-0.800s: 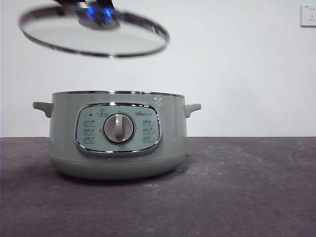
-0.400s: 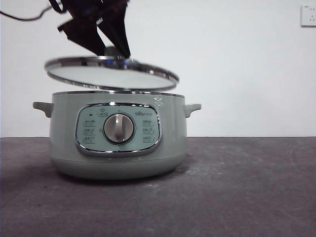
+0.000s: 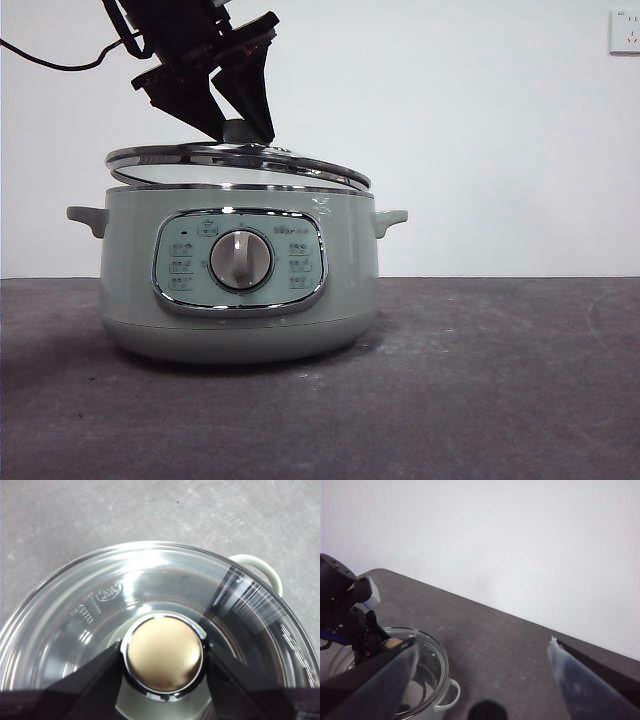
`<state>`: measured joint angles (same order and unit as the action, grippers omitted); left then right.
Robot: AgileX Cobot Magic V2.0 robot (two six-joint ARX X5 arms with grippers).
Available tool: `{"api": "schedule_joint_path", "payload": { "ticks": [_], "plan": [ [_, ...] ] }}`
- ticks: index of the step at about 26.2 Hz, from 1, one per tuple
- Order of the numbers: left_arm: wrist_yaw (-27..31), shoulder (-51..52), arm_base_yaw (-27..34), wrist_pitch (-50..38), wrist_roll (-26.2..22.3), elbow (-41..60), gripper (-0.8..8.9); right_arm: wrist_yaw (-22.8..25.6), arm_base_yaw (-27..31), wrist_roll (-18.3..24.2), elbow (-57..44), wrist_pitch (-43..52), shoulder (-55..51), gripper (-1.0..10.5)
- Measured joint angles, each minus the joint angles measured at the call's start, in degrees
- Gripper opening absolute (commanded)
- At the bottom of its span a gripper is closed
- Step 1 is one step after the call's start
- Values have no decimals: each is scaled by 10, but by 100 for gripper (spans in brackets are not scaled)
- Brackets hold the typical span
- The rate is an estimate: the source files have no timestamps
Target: Pick up the egg,open the lid,put the egg in the pot,close the lid
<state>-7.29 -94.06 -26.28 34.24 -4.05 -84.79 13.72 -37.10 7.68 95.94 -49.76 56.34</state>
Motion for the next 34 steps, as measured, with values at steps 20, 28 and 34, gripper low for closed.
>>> {"api": "schedule_joint_path", "payload": {
  "ticks": [20,28,34],
  "plan": [
    [0,-18,-7,14,0,-4,-8,0,0,0,0,-5,0,442],
    [3,-18,-9,25,0,-8,198,-2,0,0,0,-25,0,442],
    [2,-19,-9,30,1,-11,553,-2,0,-3,0,-75,2,442]
  ]
}}
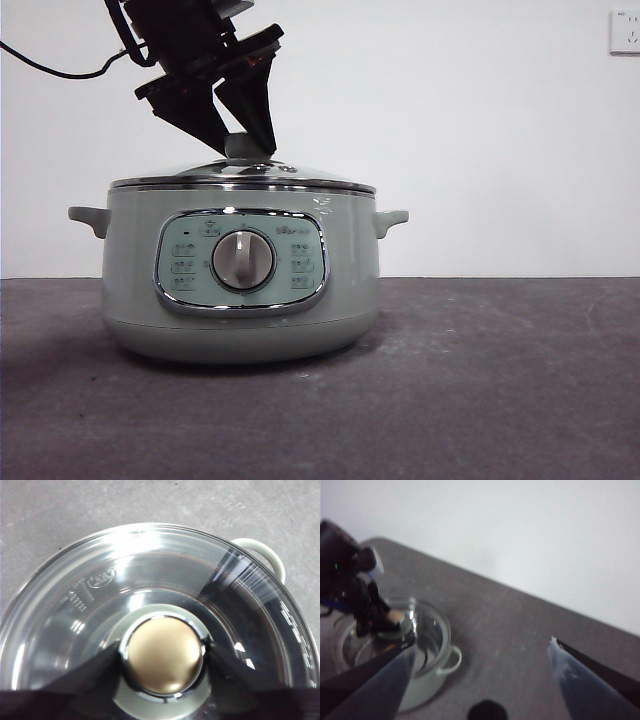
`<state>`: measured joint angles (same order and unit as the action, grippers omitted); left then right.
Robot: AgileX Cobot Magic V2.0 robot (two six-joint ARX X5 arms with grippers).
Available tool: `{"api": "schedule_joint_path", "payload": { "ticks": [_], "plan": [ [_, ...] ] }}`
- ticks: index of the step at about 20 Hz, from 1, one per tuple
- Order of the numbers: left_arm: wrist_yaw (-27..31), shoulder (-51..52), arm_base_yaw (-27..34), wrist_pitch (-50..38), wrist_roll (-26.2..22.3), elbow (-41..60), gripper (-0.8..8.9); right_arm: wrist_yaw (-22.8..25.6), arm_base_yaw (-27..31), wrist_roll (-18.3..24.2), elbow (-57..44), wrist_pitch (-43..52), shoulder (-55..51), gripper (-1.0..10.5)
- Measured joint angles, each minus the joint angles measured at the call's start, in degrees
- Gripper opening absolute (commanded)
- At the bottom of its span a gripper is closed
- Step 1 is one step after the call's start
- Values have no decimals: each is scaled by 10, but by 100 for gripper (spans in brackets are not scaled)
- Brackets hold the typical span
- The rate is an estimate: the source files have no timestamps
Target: Pick up the egg,open the lid,put the egg in the pot,close the lid
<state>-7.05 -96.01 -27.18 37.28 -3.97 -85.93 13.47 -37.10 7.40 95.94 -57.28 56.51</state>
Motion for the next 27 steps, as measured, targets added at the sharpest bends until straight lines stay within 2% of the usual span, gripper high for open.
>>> {"api": "schedule_joint_path", "payload": {
  "ticks": [11,15,18,21,22,23,24,25,26,27],
  "plan": [
    [-2,24,-4,27,0,0,553,-114,0,-32,0,-108,8,441],
    [-2,62,-4,83,0,-21,553,-167,0,-40,0,-150,15,441],
    [-13,93,-4,144,0,-51,553,-184,0,-42,0,-176,24,440],
    [-64,137,-4,249,0,-93,552,-204,0,-43,0,-202,37,437],
    [-85,150,-4,277,0,-103,518,-214,0,-44,0,-203,41,436],
    [-102,163,-4,304,0,-111,429,-226,0,-45,0,-203,45,414],
    [-113,176,-4,327,0,-117,290,-238,0,-46,0,-203,48,318],
    [-119,189,-4,347,-1,-120,107,-250,0,-46,0,-203,50,154],
    [-123,202,-4,367,-1,-123,-26,-255,0,-46,0,-203,51,-36],
    [-126,215,-4,382,-1,-123,-6,-255,0,-44,0,-203,51,-6]
  ]
}}
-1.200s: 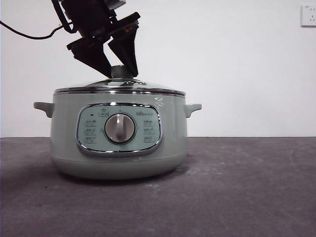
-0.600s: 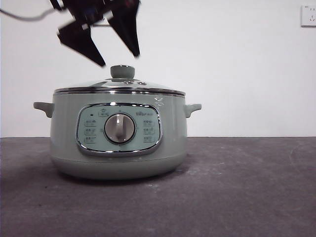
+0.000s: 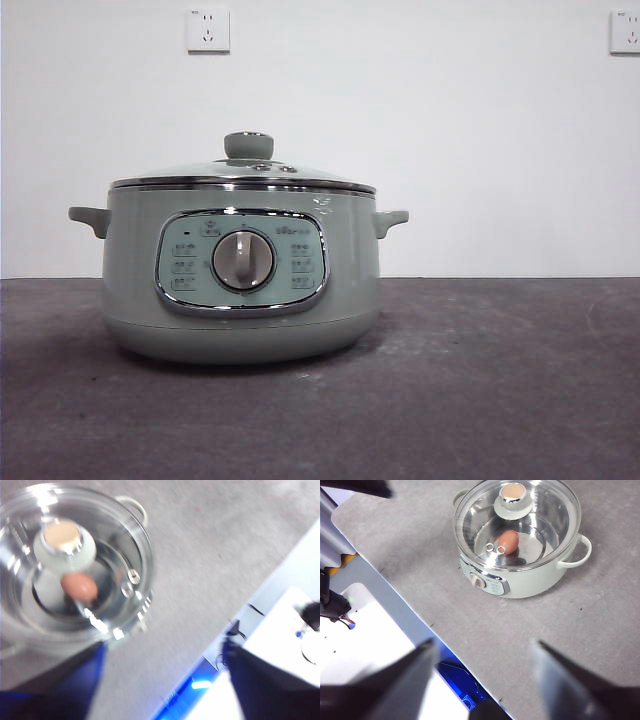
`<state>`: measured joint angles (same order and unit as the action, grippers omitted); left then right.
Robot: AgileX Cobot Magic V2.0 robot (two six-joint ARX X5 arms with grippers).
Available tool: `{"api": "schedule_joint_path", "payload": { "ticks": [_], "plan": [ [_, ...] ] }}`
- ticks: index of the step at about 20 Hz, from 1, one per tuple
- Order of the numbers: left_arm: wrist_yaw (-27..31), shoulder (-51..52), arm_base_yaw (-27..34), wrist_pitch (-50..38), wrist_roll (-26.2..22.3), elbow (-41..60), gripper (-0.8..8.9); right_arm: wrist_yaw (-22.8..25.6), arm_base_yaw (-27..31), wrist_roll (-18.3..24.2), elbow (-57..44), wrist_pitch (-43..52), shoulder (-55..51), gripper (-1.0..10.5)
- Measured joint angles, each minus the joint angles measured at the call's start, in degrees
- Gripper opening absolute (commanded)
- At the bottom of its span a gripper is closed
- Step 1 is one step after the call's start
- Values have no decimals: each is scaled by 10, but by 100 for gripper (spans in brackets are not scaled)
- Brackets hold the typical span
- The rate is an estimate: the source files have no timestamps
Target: Pick up the egg,open the lid,put the egg in the pot,close the lid
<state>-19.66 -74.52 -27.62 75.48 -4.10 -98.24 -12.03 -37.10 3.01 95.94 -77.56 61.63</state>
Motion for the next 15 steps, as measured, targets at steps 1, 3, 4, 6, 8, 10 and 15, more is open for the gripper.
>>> {"api": "schedule_joint_path", "payload": {
  "ticks": [1,3,4,6,8,10,15],
  "plan": [
    [0,14,0,10,0,0,-5,0,0,3,0,0,0,-8],
    [-1,35,0,10,-2,-1,-5,0,0,5,0,0,2,0],
    [-1,42,0,10,-2,-1,-4,1,0,6,0,0,4,0],
    [0,52,0,10,-2,-1,-4,1,0,7,0,0,5,0],
    [0,54,0,10,-2,-1,-4,1,0,7,0,0,5,0],
    [0,53,0,10,-2,-1,-4,1,0,7,0,0,5,0],
    [0,53,0,10,-2,-1,-4,1,0,7,0,0,5,0]
  ]
}}
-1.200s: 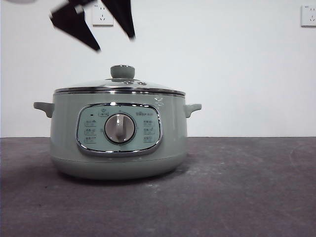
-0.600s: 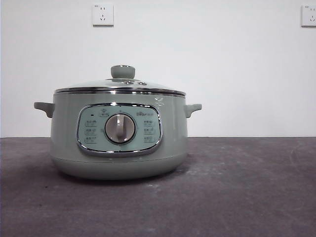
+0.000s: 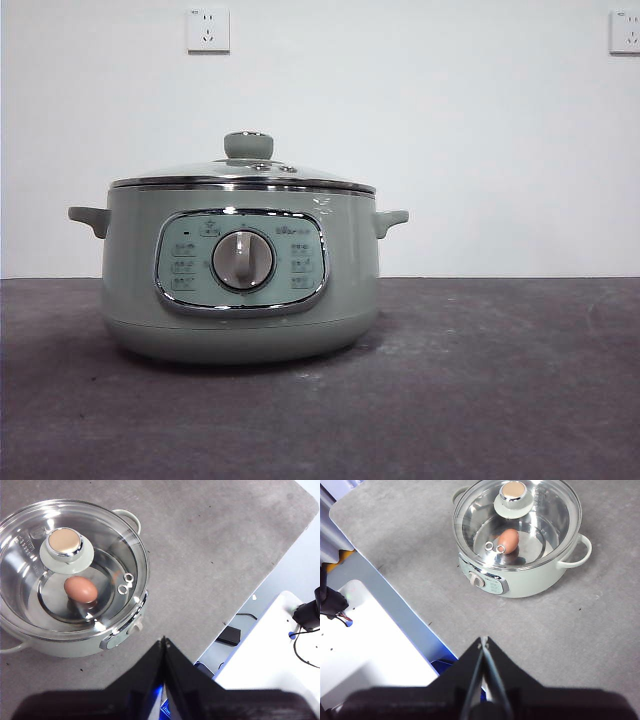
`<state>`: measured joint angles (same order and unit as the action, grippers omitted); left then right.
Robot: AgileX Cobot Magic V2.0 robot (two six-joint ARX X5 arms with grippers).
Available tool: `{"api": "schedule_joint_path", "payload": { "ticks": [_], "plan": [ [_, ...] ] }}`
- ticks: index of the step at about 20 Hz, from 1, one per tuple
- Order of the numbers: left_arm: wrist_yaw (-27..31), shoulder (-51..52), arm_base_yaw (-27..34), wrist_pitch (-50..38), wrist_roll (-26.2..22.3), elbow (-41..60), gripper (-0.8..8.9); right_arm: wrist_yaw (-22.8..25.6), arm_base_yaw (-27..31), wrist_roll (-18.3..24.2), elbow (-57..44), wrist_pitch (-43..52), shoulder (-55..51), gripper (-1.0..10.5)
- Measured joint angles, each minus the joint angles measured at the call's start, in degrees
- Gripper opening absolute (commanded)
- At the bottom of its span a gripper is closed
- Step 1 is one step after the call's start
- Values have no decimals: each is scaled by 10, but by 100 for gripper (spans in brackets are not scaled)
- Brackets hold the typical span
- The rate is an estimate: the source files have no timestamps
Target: Pick up the egg,open the lid,put the egg in the pot,close the lid
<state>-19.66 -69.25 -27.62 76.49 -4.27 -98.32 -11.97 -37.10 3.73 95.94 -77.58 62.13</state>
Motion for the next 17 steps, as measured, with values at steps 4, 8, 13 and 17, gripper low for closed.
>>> {"api": "schedule_joint_path", "payload": {
  "ticks": [4,8,13,17],
  "plan": [
    [56,0,0,0,-1,0,-3,0,0,0,0,0,0,0],
    [141,1,6,-8,-6,0,-3,0,0,0,0,0,0,0],
    [157,82,77,-254,-60,42,-3,0,0,0,0,0,0,0],
    [126,210,177,-511,-69,206,-3,1,0,0,0,0,-1,0]
  ]
}}
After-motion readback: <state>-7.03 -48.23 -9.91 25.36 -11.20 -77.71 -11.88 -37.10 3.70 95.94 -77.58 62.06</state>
